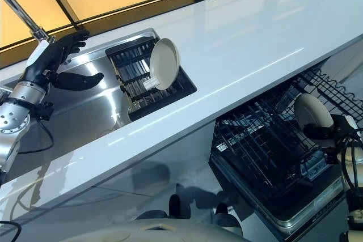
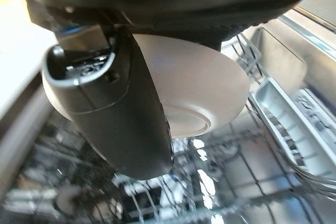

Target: Pick up plates and place into dishwasher.

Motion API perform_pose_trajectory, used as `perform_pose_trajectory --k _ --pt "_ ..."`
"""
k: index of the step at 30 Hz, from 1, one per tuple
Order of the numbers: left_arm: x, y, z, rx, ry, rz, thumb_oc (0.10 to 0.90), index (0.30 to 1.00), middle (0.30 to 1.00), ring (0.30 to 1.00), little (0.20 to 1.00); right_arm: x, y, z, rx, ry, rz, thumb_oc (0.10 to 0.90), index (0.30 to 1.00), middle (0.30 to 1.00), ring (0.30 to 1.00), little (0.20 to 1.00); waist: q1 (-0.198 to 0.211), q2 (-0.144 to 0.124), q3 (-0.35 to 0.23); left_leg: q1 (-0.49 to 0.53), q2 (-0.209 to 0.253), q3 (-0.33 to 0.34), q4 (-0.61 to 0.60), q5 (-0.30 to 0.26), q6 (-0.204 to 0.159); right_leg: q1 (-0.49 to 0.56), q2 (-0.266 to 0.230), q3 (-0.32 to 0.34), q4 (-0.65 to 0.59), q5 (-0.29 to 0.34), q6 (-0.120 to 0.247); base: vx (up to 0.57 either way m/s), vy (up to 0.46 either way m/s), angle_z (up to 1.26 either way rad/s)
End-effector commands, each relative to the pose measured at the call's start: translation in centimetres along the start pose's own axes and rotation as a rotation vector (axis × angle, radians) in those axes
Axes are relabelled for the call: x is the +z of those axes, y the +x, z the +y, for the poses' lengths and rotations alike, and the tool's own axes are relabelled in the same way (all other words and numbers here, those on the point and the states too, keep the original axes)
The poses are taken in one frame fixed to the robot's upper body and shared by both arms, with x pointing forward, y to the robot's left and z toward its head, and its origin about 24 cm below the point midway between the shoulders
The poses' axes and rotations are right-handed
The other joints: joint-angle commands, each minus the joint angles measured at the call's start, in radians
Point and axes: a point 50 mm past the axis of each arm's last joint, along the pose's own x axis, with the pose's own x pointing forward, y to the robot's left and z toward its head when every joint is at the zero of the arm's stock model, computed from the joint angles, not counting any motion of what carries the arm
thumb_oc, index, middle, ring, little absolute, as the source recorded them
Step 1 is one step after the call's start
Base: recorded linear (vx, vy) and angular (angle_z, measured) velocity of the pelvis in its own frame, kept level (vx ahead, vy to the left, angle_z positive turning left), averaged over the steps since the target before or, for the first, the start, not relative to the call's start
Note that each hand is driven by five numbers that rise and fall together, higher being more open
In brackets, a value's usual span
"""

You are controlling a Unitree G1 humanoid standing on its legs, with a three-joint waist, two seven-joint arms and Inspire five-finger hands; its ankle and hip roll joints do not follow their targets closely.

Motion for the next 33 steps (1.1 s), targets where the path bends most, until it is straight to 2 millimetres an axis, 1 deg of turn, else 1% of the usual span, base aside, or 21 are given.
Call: perform_pose_trajectory --k 1,3,5,7,9,13,16,23,30,33 --pt "5.1 1.0 6.0 0.215 0.079 -0.236 0.8 0.9 0.9 0.9 0.9 7.7 -0.6 -6.8 -0.186 -0.043 -0.213 0.1 0.3 0.3 0.3 0.2 0.005 -0.006 0.0 0.052 -0.005 0.057 0.002 -0.102 -0.031 -0.004 0.1 -0.023 0.008 -0.021 -0.034 -0.03 -0.107 0.04" --pt "5.2 1.1 6.1 0.218 0.082 -0.242 0.8 0.9 0.9 0.9 0.9 7.8 -0.5 -6.8 -0.189 -0.041 -0.21 0.1 0.3 0.3 0.3 0.2 0.005 -0.005 0.004 0.049 -0.005 0.056 0.002 -0.101 -0.032 -0.007 0.1 -0.022 0.009 -0.021 -0.035 -0.05 -0.063 0.0" --pt "5.9 1.2 6.3 0.235 0.094 -0.277 0.8 0.9 0.9 0.9 0.9 8.3 -0.3 -6.9 -0.206 -0.037 -0.2 0.1 0.3 0.3 0.3 0.2 0.006 -0.001 0.028 0.036 -0.002 0.055 0.002 -0.096 -0.032 -0.021 0.1 -0.022 0.012 -0.02 -0.038 -0.09 -0.1 -0.01" --pt "6.2 1.3 6.4 0.236 0.098 -0.29 0.8 0.9 0.9 0.9 0.9 8.4 -0.2 -6.9 -0.219 -0.032 -0.192 0.1 0.3 0.3 0.3 0.2 0.006 0.001 0.037 0.031 0.0 0.057 0.002 -0.094 -0.033 -0.026 0.102 -0.02 0.013 -0.018 -0.04 -0.05 -0.069 0.0" --pt "6.8 1.5 6.6 0.232 0.107 -0.309 0.8 0.9 0.9 0.9 0.9 8.7 0.0 -6.7 -0.25 -0.02 -0.178 0.1 0.3 0.3 0.3 0.2 0.002 0.004 0.049 0.027 0.002 0.061 0.002 -0.093 -0.033 -0.031 0.105 -0.015 0.013 -0.018 -0.042 -0.02 -0.077 -0.01" --pt "7.2 1.7 6.3 0.215 0.113 -0.327 0.8 0.9 0.9 0.9 0.9 9.4 0.4 -6.0 -0.307 -0.003 -0.189 0.1 0.3 0.3 0.3 0.2 -0.005 0.01 0.057 0.034 0.008 0.074 0.002 -0.089 -0.034 -0.03 0.109 -0.006 0.018 -0.02 -0.047 0.03 -0.075 -0.03" --pt "7.5 1.9 6.1 0.203 0.109 -0.34 0.8 0.9 0.9 0.9 0.9 10.1 0.4 -5.7 -0.314 -0.012 -0.21 0.1 0.3 0.3 0.3 0.2 -0.009 0.013 0.065 0.036 0.01 0.084 0.005 -0.083 -0.035 -0.032 0.107 0.001 0.029 -0.024 -0.051 0.02 -0.048 -0.12" --pt "8.5 2.6 5.8 0.193 0.102 -0.384 0.8 0.9 0.9 0.9 0.9 11.9 0.6 -5.1 -0.273 -0.075 -0.244 0.1 0.3 0.3 0.3 0.2 -0.013 0.022 0.098 0.013 0.012 0.095 0.033 -0.082 -0.038 -0.058 0.101 0.003 0.058 -0.031 -0.056 -0.01 -0.037 -0.12" --pt "9.7 3.3 5.7 0.19 0.102 -0.418 0.8 0.9 0.9 0.9 0.9 11.9 1.3 -3.8 -0.201 -0.158 -0.2 0.1 0.3 0.3 0.3 0.2 -0.012 0.023 0.121 -0.01 0.015 0.109 0.051 -0.083 -0.04 -0.083 0.098 -0.003 0.072 -0.034 -0.059 -0.02 -0.02 -0.12" --pt "10.4 3.7 5.6 0.194 0.104 -0.435 0.8 0.9 0.9 0.9 0.9 12.5 1.5 -3.6 -0.2 -0.171 -0.22 0.1 0.3 0.3 0.3 0.2 -0.01 0.024 0.134 -0.024 0.016 0.113 0.059 -0.083 -0.039 -0.097 0.098 -0.003 0.08 -0.035 -0.061 -0.02 -0.016 -0.11"
